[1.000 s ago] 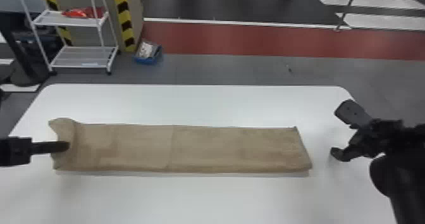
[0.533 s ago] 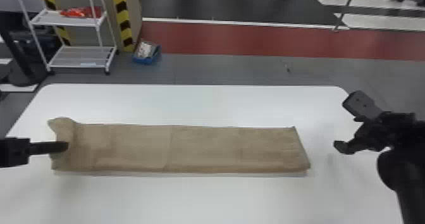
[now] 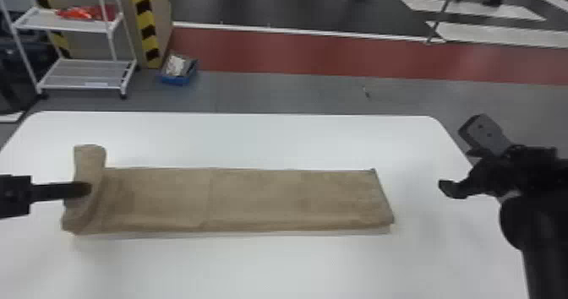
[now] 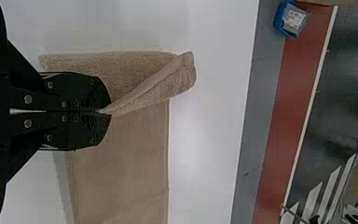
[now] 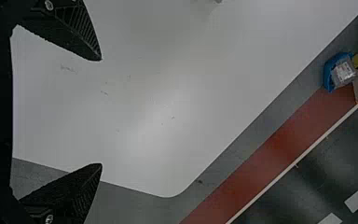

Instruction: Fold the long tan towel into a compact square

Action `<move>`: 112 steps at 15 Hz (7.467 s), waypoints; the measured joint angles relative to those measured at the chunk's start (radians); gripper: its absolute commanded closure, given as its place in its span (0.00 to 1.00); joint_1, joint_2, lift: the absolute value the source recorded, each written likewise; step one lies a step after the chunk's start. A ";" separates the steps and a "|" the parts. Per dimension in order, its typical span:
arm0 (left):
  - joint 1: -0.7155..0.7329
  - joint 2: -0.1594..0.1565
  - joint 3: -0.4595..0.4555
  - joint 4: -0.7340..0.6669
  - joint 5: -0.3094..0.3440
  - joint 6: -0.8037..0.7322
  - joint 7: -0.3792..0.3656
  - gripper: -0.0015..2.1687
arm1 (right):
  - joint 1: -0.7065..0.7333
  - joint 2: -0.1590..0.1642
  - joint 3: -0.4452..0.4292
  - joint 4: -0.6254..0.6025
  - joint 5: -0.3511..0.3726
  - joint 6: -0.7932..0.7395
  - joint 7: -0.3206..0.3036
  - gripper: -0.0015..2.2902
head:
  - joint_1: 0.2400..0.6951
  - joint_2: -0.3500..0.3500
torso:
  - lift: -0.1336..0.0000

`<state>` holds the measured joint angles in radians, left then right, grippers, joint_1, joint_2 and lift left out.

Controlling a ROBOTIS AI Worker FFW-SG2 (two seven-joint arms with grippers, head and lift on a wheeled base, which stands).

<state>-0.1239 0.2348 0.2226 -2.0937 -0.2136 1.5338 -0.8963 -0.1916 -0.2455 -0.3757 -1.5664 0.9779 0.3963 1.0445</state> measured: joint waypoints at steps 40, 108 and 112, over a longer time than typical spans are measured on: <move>-0.030 -0.233 -0.578 -0.121 -0.114 0.033 0.215 0.02 | 0.128 0.011 -0.049 -0.163 -0.177 0.136 0.054 0.03 | 1.00 0.00 | 0.07; 0.257 -0.156 -0.069 -0.192 0.057 -0.049 0.071 0.04 | -0.004 0.244 0.506 -0.341 -0.452 1.133 -0.285 0.19 | 1.00 0.56 | 0.07; 0.257 -0.152 -0.064 -0.190 0.059 -0.054 0.071 0.04 | -0.029 0.244 0.510 -0.282 -0.467 1.105 -0.290 0.29 | 1.00 0.57 | 0.07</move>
<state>0.1335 0.0825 0.1585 -2.2832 -0.1549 1.4799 -0.8253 -0.2204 -0.0015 0.1340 -1.8488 0.5113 1.5011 0.7546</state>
